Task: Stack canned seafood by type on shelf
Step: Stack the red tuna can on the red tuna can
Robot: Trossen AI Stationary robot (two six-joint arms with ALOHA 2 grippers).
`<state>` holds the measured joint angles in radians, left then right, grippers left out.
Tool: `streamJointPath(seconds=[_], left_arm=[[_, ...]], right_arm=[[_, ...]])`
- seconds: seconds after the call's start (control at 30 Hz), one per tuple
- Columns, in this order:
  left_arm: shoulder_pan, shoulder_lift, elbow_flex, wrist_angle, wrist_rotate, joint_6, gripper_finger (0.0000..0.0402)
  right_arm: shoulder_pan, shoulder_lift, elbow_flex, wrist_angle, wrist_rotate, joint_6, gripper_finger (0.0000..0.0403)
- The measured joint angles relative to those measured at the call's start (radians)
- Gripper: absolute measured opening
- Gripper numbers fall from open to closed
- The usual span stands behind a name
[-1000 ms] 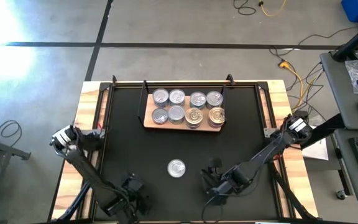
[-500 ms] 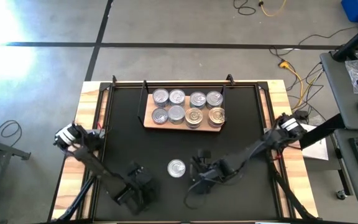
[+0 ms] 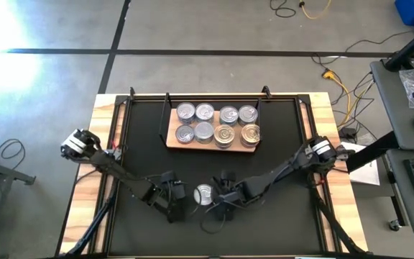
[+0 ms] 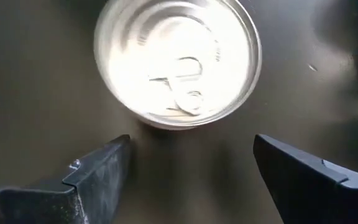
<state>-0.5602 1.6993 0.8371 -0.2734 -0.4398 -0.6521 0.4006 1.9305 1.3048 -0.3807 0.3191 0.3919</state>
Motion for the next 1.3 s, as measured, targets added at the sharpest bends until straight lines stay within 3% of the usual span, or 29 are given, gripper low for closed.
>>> streamJointPath(seconds=[0.17, 0.4, 0.63, 0.83, 1.1, 1.3], left_arm=[[0.036, 0.000, 0.005, 0.029, 0.005, 0.069, 0.0359], [0.005, 0.026, 0.055, 0.105, 0.015, 0.051, 0.0359], [-0.090, 0.033, 0.099, 0.063, 0.032, -0.109, 0.0359], [-0.178, 0.022, 0.109, -0.015, 0.013, -0.302, 0.0359], [-0.196, 0.074, 0.118, -0.007, -0.072, -0.374, 0.0359], [-0.209, 0.123, 0.117, -0.006, -0.080, -0.442, 0.0371]], right_arm=[[-0.038, 0.011, 0.008, 0.005, 0.007, -0.049, 0.0333], [-0.092, 0.009, 0.017, -0.014, 0.124, -0.148, 0.0326], [-0.104, -0.017, 0.018, -0.047, 0.155, -0.233, 0.0327], [-0.041, -0.076, 0.014, -0.116, 0.149, -0.245, 0.0325], [-0.018, -0.010, -0.003, -0.085, 0.145, -0.156, 0.0327], [-0.048, 0.001, -0.002, -0.075, 0.145, -0.167, 0.0332]])
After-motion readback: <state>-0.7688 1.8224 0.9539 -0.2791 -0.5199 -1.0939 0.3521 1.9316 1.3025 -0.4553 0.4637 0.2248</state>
